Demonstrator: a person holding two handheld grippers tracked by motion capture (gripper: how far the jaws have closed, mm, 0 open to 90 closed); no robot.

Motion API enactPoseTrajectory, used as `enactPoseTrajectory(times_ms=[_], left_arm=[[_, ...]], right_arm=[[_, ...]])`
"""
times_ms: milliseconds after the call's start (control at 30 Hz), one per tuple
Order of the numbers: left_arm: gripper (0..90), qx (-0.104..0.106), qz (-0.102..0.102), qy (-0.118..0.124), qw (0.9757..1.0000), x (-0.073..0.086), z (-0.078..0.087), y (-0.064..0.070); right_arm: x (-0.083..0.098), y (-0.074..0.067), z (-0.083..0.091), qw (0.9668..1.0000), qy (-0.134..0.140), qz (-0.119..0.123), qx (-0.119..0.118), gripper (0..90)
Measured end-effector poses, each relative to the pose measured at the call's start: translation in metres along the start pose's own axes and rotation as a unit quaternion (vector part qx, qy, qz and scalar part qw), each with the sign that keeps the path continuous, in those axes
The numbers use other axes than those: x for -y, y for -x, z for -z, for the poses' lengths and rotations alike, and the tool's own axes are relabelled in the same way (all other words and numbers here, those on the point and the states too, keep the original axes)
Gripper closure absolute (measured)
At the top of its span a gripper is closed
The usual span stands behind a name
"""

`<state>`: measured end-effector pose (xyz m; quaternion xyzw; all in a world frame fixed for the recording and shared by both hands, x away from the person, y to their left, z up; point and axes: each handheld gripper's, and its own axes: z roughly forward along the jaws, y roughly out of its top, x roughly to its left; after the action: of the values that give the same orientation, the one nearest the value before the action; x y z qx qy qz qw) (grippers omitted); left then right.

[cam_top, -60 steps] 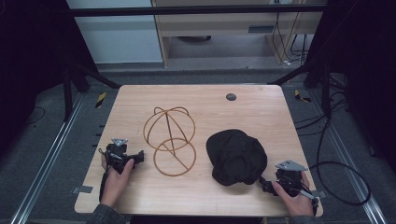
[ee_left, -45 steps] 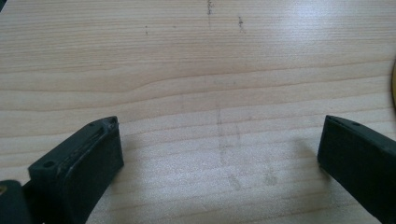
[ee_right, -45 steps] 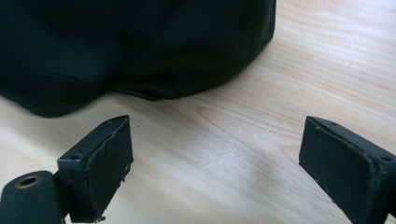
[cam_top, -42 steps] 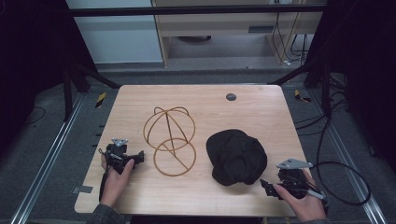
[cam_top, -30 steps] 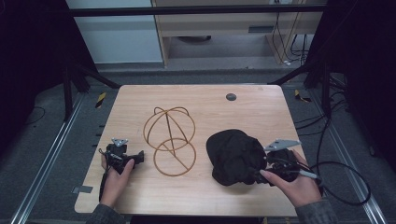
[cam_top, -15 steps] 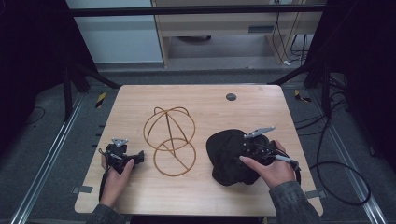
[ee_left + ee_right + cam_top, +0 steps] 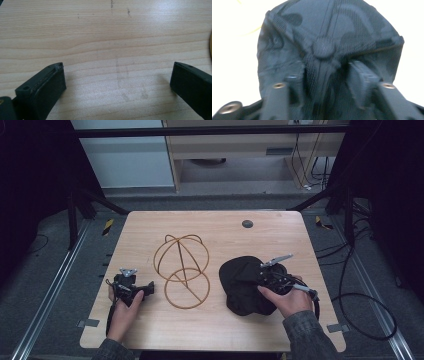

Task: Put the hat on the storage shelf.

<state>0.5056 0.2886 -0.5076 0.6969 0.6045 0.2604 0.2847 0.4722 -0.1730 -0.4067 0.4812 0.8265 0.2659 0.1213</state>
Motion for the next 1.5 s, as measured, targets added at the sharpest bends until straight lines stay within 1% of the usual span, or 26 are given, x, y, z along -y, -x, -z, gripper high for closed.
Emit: enactPoseTrajectory(times_ms=[33, 200, 333, 400, 467, 533, 600, 733, 767, 867, 1000, 1100, 1233, 1300, 1333, 1367, 1467, 1500], left_arm=[[0.0, 0.000, 0.000, 0.000, 1.0000, 0.000, 0.000, 0.000], [0.0, 0.000, 0.000, 0.000, 1.0000, 0.000, 0.000, 0.000], [0.0, 0.000, 0.000, 0.000, 1.0000, 0.000, 0.000, 0.000], [0.0, 0.000, 0.000, 0.000, 1.0000, 0.000, 0.000, 0.000], [0.0, 0.000, 0.000, 0.001, 1.0000, 0.000, 0.000, 0.000], [0.0, 0.000, 0.000, 0.001, 1.0000, 0.000, 0.000, 0.000], [0.0, 0.000, 0.000, 0.000, 1.0000, 0.000, 0.000, 0.000], [0.0, 0.001, 0.000, 0.001, 1.0000, 0.000, 0.000, 0.001], [0.0, 0.001, 0.000, 0.000, 1.0000, 0.000, 0.000, 0.000], [0.0, 0.001, 0.000, 0.001, 1.0000, 0.000, 0.000, 0.001], [0.0, 0.001, 0.000, 0.001, 1.0000, 0.000, 0.000, 0.001], [0.0, 0.001, 0.000, 0.000, 1.0000, 0.000, 0.000, 0.000], [0.0, 0.002, -0.002, 0.000, 1.0000, -0.001, -0.001, 0.000], [0.0, 0.002, -0.002, 0.000, 1.0000, -0.001, -0.001, 0.000], [0.0, 0.001, -0.002, 0.000, 1.0000, -0.001, -0.001, 0.000], [0.0, 0.002, -0.002, 0.000, 1.0000, -0.001, -0.001, 0.000], [0.0, 0.002, -0.002, 0.000, 1.0000, -0.001, -0.001, 0.000], [0.0, 0.002, -0.002, 0.000, 1.0000, -0.001, -0.001, 0.000]], right_arm=[[0.000, 0.000, 0.000, 1.0000, 0.000, 0.000, 0.000, 56.9], [-0.002, 0.005, -0.002, 0.9998, 0.008, -0.005, -0.016, 74.9], [-0.005, 0.008, -0.003, 0.9996, 0.015, -0.005, -0.024, 81.3], [-0.010, 0.010, -0.001, 0.9993, 0.019, 0.001, -0.031, 84.4], [-0.011, 0.010, 0.000, 0.9993, 0.020, 0.005, -0.032, 85.1], [-0.015, 0.011, 0.003, 0.9990, 0.023, 0.005, -0.038, 85.9], [-0.018, 0.012, 0.006, 0.9985, 0.028, 0.002, -0.047, 86.1], [-0.025, 0.015, 0.015, 0.9970, 0.039, -0.013, -0.066, 86.4], [-0.027, 0.016, 0.018, 0.9966, 0.044, -0.010, -0.068, 86.4], [-0.032, 0.018, 0.031, 0.9950, 0.065, -0.015, -0.074, 86.4], [-0.039, 0.021, 0.055, 0.9917, 0.098, -0.022, -0.079, 86.3], [-0.044, 0.021, 0.072, 0.9893, 0.120, -0.022, -0.080, 86.3], [-0.052, 0.021, 0.099, 0.9844, 0.152, -0.021, -0.087, 86.4], [-0.056, 0.022, 0.107, 0.9826, 0.161, -0.023, -0.090, 86.3], [-0.061, 0.022, 0.118, 0.9805, 0.174, -0.023, -0.088, 86.3], [-0.061, 0.022, 0.118, 0.9805, 0.174, -0.023, -0.088, 86.3], [-0.067, 0.021, 0.130, 0.9769, 0.192, -0.023, -0.090, 86.3], [-0.070, 0.021, 0.135, 0.9750, 0.201, -0.023, -0.092, 86.4]])
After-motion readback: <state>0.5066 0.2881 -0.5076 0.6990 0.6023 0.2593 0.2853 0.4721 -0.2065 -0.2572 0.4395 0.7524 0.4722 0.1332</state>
